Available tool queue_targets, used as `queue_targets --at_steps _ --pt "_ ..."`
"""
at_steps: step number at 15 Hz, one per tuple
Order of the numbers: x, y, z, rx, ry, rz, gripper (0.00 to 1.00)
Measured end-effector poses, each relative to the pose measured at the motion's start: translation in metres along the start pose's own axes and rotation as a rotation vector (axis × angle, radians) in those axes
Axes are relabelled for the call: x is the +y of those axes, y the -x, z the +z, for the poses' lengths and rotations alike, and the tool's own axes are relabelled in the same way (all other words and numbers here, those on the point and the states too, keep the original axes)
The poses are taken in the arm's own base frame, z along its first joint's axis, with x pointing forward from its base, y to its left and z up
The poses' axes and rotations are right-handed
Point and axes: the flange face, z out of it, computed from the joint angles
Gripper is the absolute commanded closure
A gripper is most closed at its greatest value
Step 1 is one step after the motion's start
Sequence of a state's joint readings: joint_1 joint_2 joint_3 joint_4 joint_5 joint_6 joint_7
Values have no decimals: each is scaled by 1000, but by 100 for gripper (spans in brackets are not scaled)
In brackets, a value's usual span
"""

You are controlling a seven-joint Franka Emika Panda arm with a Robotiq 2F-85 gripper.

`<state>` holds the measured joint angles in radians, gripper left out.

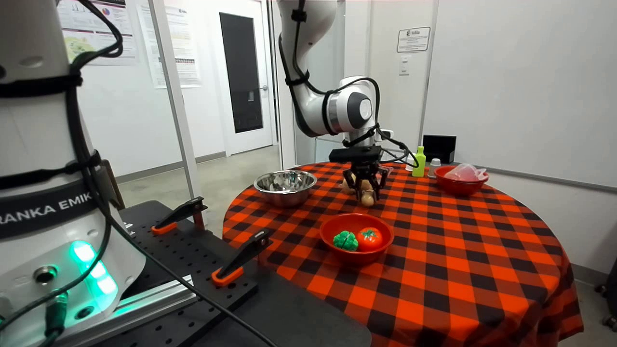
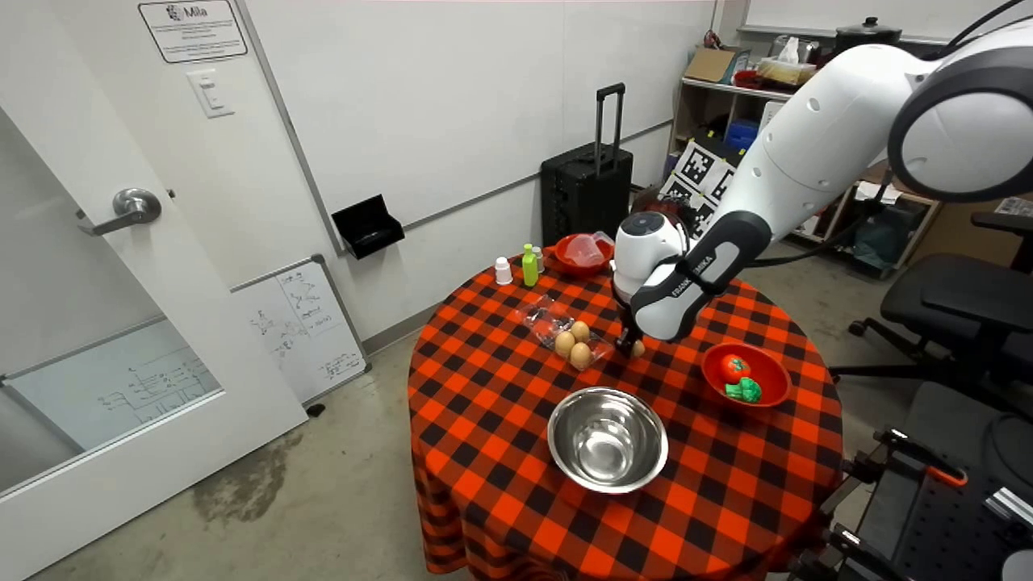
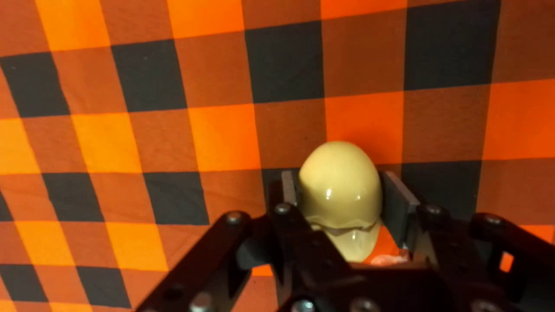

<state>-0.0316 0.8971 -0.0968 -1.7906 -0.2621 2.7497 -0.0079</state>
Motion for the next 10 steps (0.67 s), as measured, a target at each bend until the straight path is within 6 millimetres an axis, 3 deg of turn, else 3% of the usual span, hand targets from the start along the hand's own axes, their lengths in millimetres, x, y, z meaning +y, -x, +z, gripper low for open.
queue_targets --at_steps 1,2,6,10 --pt "-2 -2 3 5 -4 2 39" --pt "-3 -4 5 9 -8 5 27" --pt "-4 -8 5 16 -21 24 1" --pt "-7 -12 -5 30 -20 18 0"
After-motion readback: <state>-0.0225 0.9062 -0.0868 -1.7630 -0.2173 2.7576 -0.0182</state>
